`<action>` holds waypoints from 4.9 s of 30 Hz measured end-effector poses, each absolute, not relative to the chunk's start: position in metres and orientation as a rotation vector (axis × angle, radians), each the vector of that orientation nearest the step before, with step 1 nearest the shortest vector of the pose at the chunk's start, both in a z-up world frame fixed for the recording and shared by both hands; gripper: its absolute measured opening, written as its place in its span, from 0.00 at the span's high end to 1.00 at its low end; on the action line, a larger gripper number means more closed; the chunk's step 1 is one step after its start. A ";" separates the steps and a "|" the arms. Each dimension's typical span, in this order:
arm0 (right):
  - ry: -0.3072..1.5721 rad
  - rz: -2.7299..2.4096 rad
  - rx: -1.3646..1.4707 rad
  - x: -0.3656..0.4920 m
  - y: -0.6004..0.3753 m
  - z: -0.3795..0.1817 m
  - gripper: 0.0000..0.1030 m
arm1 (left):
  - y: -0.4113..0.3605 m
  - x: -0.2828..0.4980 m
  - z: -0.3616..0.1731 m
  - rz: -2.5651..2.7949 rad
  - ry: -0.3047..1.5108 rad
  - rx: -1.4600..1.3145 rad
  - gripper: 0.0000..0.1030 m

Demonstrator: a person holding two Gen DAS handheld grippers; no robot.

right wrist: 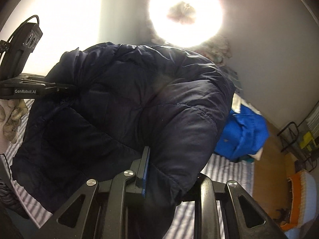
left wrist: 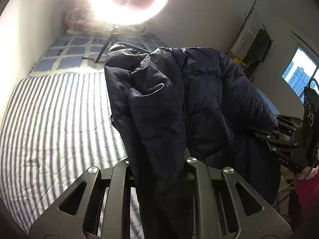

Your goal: Fold large clothes

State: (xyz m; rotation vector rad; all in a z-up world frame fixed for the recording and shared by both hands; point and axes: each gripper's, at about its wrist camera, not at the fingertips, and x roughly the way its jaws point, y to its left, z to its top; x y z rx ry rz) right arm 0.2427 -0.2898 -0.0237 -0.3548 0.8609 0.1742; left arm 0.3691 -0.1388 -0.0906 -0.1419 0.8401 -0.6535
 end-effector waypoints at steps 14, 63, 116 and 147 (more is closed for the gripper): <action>0.810 0.067 -0.333 0.314 -0.398 0.004 0.80 | -0.254 0.456 -0.061 -0.766 0.756 -0.086 0.85; 0.882 -0.267 -0.303 0.520 -0.578 -0.068 0.40 | -0.382 0.636 -0.105 -0.515 0.699 0.019 0.35; 0.528 -0.231 -0.041 0.098 -0.351 0.058 0.21 | -0.182 0.133 0.038 -0.445 0.409 0.083 0.26; 0.529 -0.279 -0.011 0.102 -0.363 0.016 0.00 | -0.198 0.128 -0.003 -0.430 0.429 0.130 0.00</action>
